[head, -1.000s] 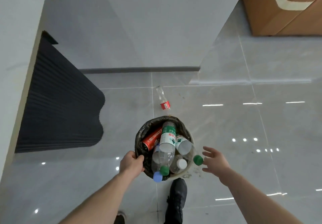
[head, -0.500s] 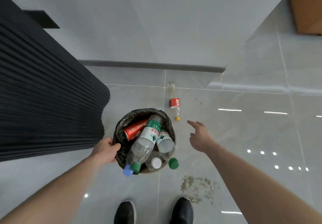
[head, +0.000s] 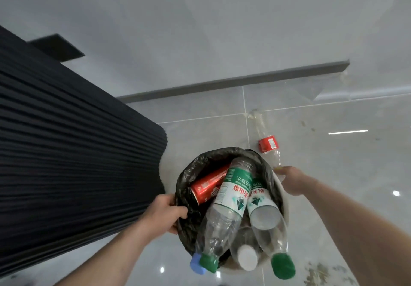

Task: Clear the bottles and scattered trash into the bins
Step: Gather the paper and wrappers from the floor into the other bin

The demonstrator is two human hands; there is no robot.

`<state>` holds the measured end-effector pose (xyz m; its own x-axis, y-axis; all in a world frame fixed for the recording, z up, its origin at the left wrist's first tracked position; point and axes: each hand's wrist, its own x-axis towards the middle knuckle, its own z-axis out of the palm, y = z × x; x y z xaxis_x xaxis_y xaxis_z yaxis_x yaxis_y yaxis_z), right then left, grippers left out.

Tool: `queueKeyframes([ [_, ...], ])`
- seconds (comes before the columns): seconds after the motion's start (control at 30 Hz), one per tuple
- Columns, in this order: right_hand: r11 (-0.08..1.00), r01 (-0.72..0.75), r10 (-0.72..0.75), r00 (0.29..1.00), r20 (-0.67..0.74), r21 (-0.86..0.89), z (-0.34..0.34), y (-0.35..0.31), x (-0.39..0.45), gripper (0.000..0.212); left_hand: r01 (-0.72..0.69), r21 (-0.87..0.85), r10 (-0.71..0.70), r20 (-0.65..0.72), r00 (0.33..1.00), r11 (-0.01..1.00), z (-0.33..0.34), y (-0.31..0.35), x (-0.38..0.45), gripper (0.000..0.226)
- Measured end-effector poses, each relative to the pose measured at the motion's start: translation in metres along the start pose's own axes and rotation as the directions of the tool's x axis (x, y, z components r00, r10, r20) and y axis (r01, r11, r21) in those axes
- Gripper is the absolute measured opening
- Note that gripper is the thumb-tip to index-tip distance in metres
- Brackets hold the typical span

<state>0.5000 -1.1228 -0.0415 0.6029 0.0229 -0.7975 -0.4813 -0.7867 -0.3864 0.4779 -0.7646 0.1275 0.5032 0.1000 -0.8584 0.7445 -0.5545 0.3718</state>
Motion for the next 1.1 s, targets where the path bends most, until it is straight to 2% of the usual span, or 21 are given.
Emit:
queueKeyframes([
  [0.1, 1.000, 0.012, -0.010, 0.999, 0.044, -0.028, 0.004, 0.022, -0.051, 0.055, 0.030, -0.027, -0.030, -0.013, 0.999, 0.999, 0.006, -0.003, -0.016, 0.036],
  [0.2, 1.000, 0.020, -0.018, 0.997, -0.076, 0.021, -0.006, 0.037, -0.116, 0.025, 0.054, -0.061, -0.055, -0.029, 0.998, 0.997, 0.025, -0.008, -0.048, 0.023],
  [0.3, 0.994, -0.040, 0.063, 0.971, -0.232, 0.105, -0.028, 0.045, -0.185, 0.035, 0.079, -0.080, -0.085, -0.073, 0.994, 0.994, 0.049, -0.011, -0.093, 0.021],
  [0.47, 0.977, -0.141, 0.188, 0.920, -0.343, 0.157, -0.068, 0.035, -0.317, 0.018, 0.148, -0.154, -0.167, -0.119, 0.979, 0.977, 0.068, -0.011, -0.175, 0.019],
  [0.63, 0.895, -0.126, 0.333, 0.827, -0.453, 0.429, -0.093, 0.002, -0.457, 0.006, 0.186, -0.142, -0.203, -0.117, 0.972, 0.972, 0.074, -0.008, -0.265, 0.017],
  [0.73, 0.810, -0.065, 0.374, 0.823, -0.428, 0.583, -0.091, -0.037, -0.542, 0.011, 0.179, -0.110, -0.189, -0.088, 0.978, 0.978, 0.076, -0.018, -0.309, 0.015],
  [0.87, 0.755, -0.098, 0.347, 0.899, -0.267, 0.649, -0.049, -0.091, -0.624, 0.015, 0.188, -0.168, -0.199, -0.051, 0.979, 0.968, 0.078, -0.039, -0.348, 0.016],
  [0.97, 0.751, -0.111, 0.338, 0.911, -0.235, 0.651, 0.000, -0.118, -0.667, 0.020, 0.185, -0.181, -0.195, -0.038, 0.980, 0.966, 0.077, -0.060, -0.369, 0.015],
  [1.03, 0.756, -0.129, 0.336, 0.918, -0.211, 0.642, 0.032, -0.134, -0.685, 0.031, 0.185, -0.201, -0.197, -0.042, 0.980, 0.962, 0.073, -0.074, -0.383, 0.012],
  [1.1, 0.811, -0.141, 0.302, 0.932, -0.200, 0.568, 0.062, -0.145, -0.696, 0.041, 0.178, -0.215, -0.193, -0.055, 0.980, 0.960, 0.068, -0.089, -0.396, 0.009],
])
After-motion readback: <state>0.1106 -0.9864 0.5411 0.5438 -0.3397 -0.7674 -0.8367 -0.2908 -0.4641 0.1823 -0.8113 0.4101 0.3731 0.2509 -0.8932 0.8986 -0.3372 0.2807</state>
